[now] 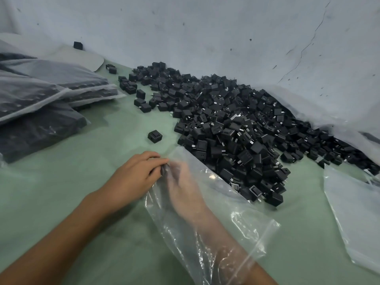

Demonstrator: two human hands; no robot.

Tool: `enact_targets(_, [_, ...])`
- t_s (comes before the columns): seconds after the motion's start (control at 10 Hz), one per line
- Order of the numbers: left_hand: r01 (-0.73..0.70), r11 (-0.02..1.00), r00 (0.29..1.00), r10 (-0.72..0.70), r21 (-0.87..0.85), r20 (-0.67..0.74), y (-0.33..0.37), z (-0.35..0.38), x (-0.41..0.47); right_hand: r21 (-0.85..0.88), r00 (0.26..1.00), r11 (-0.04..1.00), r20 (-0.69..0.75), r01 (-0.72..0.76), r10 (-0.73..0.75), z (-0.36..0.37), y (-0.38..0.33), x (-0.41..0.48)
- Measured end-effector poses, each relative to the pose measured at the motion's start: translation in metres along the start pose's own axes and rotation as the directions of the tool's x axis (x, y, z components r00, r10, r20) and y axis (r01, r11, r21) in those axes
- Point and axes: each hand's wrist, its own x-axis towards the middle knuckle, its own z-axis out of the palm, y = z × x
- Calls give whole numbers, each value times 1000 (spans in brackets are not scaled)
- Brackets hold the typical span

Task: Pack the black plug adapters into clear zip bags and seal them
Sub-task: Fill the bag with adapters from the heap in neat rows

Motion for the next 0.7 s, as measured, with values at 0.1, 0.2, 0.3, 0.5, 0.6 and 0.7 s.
enact_targets(0.1, [-36,999,997,35,-15,-63,3,2,-2,-29,1000,999,15,20,-19,-1,0,-1])
enact_targets(0.2, [-42,999,991,40,-14,-124,4,3,-3,-7,999,999,35,37,-37,-3,2,-4])
enact_targets(0.3, [-33,999,990,36,18,-137,2,4,-2,-119,998,991,31,55,-52,-9,-7,-7])
enact_targets(0.5, [18,999,996,-15,35,-91,1,4,0,-345,958,919,272,188,-94,-51,-16,-55])
enact_targets(0.6, [18,999,995,-15,31,-95,4,3,-1,-63,941,996,337,61,-36,-145,-20,-149])
enact_targets(0.7, [19,999,996,-17,27,-92,5,2,-1,95,858,994,514,-54,-3,-177,-50,-189])
